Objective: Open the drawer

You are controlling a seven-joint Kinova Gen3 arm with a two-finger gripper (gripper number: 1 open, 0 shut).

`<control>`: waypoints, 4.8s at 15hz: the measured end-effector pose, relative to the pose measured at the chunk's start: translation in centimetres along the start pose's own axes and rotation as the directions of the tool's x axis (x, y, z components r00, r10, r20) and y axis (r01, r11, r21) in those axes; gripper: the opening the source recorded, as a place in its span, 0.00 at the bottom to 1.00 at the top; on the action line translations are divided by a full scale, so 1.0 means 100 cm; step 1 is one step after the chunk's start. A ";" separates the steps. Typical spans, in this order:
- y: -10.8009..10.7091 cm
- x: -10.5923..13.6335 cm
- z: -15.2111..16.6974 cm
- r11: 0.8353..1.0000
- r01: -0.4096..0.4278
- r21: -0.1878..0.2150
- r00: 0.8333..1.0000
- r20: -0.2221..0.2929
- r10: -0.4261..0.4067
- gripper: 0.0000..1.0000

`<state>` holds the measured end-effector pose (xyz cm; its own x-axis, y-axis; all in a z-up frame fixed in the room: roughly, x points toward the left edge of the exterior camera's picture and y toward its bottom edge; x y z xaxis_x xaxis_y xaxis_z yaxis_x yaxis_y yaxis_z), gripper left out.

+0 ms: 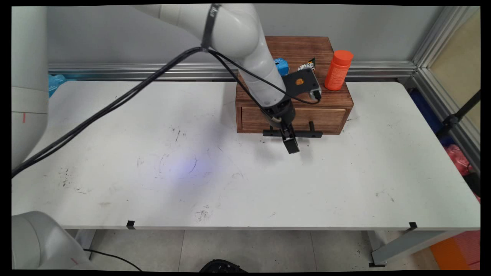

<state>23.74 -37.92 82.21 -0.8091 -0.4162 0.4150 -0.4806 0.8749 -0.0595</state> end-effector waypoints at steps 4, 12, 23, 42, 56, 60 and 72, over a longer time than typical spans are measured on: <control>0.000 0.005 0.019 1.000 -0.005 -0.008 1.000 0.013 0.005 1.00; 0.000 0.011 0.043 1.000 -0.018 -0.020 0.999 0.030 0.018 1.00; 0.023 0.012 0.046 0.998 -0.028 -0.054 0.999 0.044 0.030 1.00; 0.091 0.002 0.032 0.992 -0.041 -0.118 0.997 0.057 0.048 1.00; 0.154 -0.006 0.021 0.991 -0.064 -0.120 0.995 0.064 0.072 1.00; 0.172 -0.008 0.018 0.991 -0.069 -0.117 0.995 0.064 0.077 1.00; 0.223 -0.014 0.007 0.988 -0.088 -0.127 0.994 0.060 0.096 1.00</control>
<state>13.97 -17.99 79.69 -0.8703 -0.3445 0.3519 -0.3608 0.9324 0.0204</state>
